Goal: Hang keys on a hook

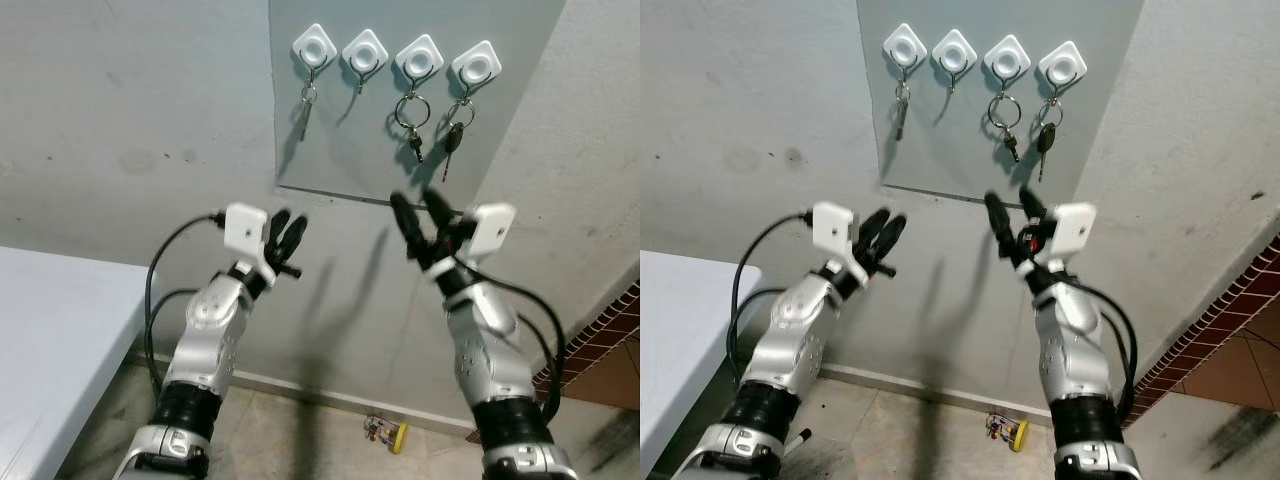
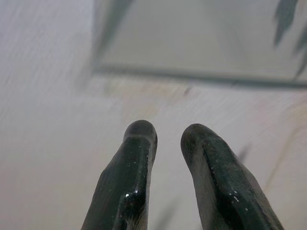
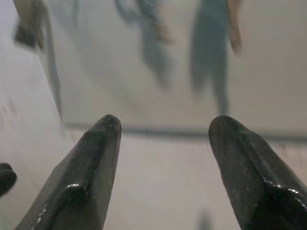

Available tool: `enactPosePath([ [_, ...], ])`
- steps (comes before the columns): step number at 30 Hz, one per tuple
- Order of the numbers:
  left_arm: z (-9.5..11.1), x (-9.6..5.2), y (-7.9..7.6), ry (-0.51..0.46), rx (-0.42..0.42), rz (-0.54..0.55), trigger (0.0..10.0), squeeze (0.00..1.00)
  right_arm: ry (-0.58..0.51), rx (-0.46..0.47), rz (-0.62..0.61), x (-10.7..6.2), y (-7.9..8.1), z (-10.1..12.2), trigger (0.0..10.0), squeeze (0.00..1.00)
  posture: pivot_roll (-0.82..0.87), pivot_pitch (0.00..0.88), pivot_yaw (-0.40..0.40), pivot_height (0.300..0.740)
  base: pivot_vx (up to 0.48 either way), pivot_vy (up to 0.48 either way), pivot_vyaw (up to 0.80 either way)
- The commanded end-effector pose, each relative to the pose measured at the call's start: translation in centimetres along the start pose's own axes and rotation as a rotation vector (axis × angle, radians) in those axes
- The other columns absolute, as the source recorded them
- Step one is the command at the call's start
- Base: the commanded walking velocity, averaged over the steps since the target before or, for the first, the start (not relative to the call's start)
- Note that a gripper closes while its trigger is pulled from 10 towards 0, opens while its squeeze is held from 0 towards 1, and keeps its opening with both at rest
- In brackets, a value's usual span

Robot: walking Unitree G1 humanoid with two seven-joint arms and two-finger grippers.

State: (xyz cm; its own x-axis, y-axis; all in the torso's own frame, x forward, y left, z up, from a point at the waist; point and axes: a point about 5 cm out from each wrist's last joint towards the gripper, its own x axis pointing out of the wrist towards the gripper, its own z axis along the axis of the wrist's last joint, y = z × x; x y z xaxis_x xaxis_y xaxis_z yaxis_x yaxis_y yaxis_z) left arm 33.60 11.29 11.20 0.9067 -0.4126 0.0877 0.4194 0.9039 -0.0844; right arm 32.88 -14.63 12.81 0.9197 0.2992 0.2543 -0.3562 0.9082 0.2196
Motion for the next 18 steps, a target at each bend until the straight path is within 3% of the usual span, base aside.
enactPosePath([
  [1, -1.3, -0.6, 0.5, 0.037, 0.002, 0.042, 10.0, 0.00, 0.050, -0.004, -0.035, -0.9, -0.4, -1.4, 10.0, 1.00, -0.08, 0.000, 0.003, 0.740, 0.000, 0.000, 0.00],
  [4, -3.9, -2.0, 1.1, 0.133, 0.052, 0.080, 10.0, 0.00, 0.172, -0.021, -0.069, -3.1, -0.9, -4.3, 10.0, 1.00, -0.09, 0.000, 0.005, 0.740, 0.000, 0.000, 0.00],
  [5, -3.9, -2.0, 1.1, 0.133, 0.052, 0.080, 10.0, 0.00, 0.172, -0.021, -0.069, -3.1, -0.9, -4.3, 10.0, 1.00, -0.09, 0.000, 0.005, 0.740, 0.000, 0.000, 0.00],
  [6, -5.7, -3.1, 1.3, 0.210, 0.074, 0.083, 10.0, 0.00, 0.277, -0.028, -0.088, -5.0, -1.2, -6.5, 10.0, 1.00, -0.09, 0.000, 0.011, 0.740, 0.000, 0.000, 0.00],
  [8, -6.4, -3.7, 1.3, 0.239, 0.076, 0.074, 10.0, 0.00, 0.317, -0.024, -0.096, -5.8, -1.3, -7.4, 10.0, 1.00, -0.09, 0.000, 0.010, 0.740, 0.000, 0.000, 0.00],
  [10, -9.3, -5.7, 1.0, 0.373, 0.058, 0.051, 10.0, 0.00, 0.468, -0.043, -0.130, -9.0, -1.6, -10.3, 10.0, 1.00, -0.10, 0.000, 0.012, 0.740, 0.000, 0.000, 0.00],
  [13, -10.6, -6.9, 1.0, 0.438, 0.025, 0.078, 10.0, 0.00, 0.548, -0.034, -0.164, -10.9, -1.9, -11.6, 10.0, 1.00, -0.10, 0.000, 0.016, 0.740, 0.000, 0.000, 0.00],
  [15, -10.8, -7.0, 1.0, 0.447, 0.024, 0.082, 10.0, 0.00, 0.555, -0.036, -0.166, -11.1, -1.9, -11.7, 10.0, 1.00, -0.10, 0.000, 0.016, 0.740, 0.000, 0.000, 0.00],
  [17, -12.3, -8.8, 1.1, 0.529, -0.014, 0.127, 10.0, 0.00, 0.688, -0.020, -0.222, -13.6, -2.2, -13.4, 10.0, 1.00, -0.11, 0.000, 0.020, 0.740, 0.000, 0.000, 0.00],
  [18, -12.6, -9.1, 1.1, 0.543, -0.014, 0.130, 10.0, 0.00, 0.710, -0.021, -0.236, -14.1, -2.3, -13.6, 10.0, 1.00, -0.11, 0.000, 0.020, 0.740, 0.000, 0.000, 0.00],
])
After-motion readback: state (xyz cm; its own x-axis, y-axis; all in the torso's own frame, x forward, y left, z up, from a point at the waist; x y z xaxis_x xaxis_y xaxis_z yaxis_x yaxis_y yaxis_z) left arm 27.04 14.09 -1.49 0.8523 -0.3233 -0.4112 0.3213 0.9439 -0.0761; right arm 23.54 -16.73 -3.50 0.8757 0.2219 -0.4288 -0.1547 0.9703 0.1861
